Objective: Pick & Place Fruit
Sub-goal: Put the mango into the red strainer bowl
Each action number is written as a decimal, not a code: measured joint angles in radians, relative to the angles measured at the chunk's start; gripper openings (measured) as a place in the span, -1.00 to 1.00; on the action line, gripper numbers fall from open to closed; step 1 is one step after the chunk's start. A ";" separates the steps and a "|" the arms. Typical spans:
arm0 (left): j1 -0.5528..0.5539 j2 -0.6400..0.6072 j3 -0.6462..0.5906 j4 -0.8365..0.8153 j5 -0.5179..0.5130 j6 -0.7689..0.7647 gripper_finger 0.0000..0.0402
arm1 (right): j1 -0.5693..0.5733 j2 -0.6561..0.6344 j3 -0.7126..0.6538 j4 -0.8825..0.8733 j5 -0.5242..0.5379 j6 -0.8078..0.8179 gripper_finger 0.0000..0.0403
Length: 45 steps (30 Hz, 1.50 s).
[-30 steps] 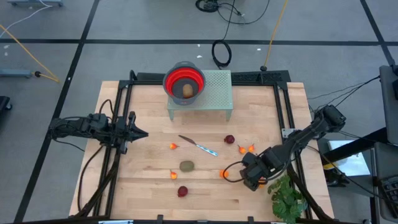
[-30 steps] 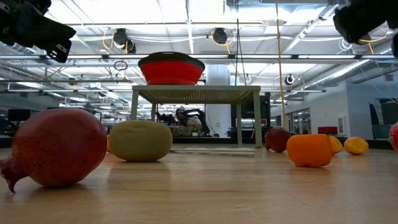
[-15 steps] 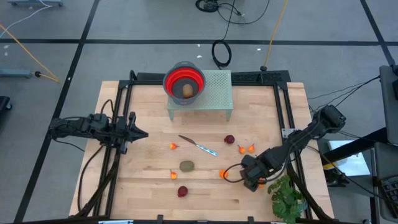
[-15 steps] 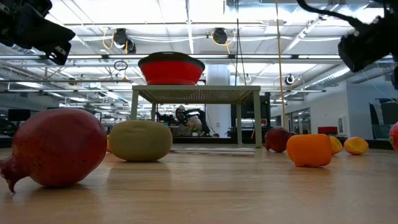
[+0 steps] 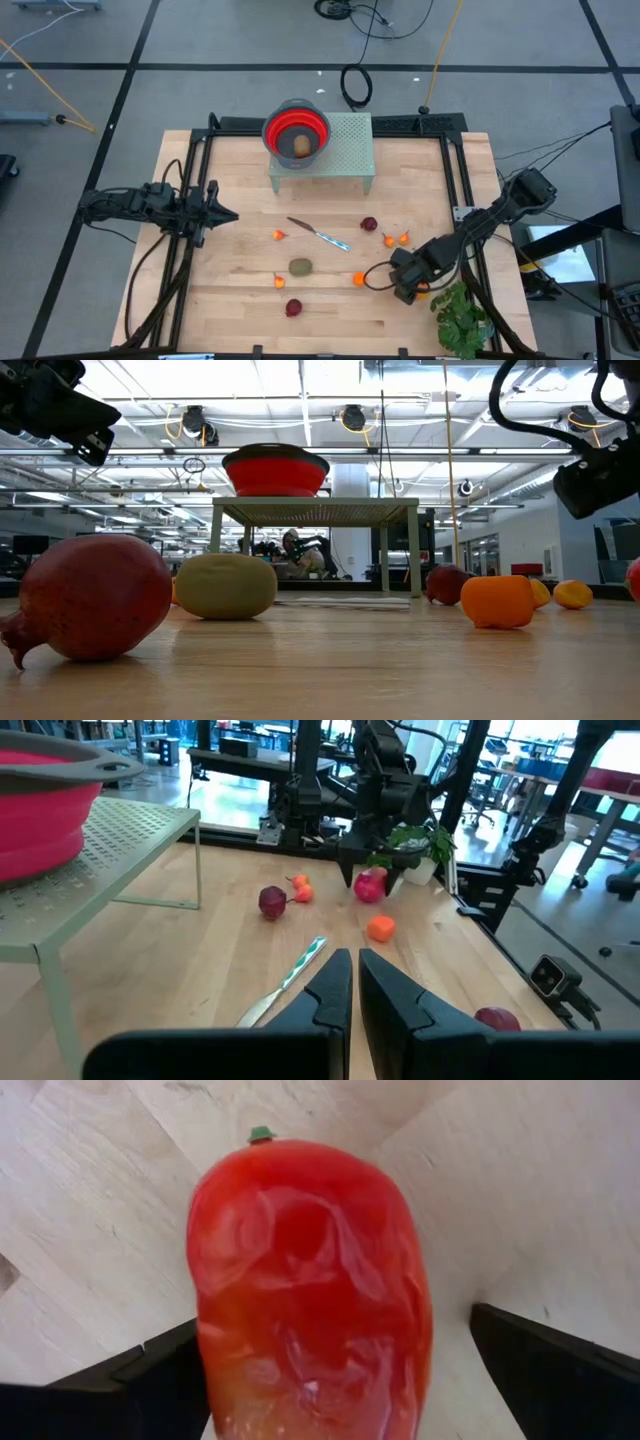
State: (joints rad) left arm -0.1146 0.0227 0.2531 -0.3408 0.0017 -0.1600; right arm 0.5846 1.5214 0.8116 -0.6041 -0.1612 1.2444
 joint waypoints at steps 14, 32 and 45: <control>0.000 0.000 0.000 0.000 0.000 -0.001 -0.89 | -0.001 0.001 -0.012 -0.007 0.030 -0.004 0.68; 0.000 0.000 0.000 0.000 -0.003 -0.002 -0.89 | -0.050 -0.130 -0.016 0.074 0.068 -0.033 0.13; 0.000 0.002 0.000 -0.038 -0.013 -0.001 -0.89 | -0.281 -0.378 -0.014 0.449 0.220 -0.285 0.12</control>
State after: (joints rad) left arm -0.1146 0.0246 0.2531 -0.3792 -0.0116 -0.1606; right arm 0.3038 1.1437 0.7975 -0.1550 0.0591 0.9593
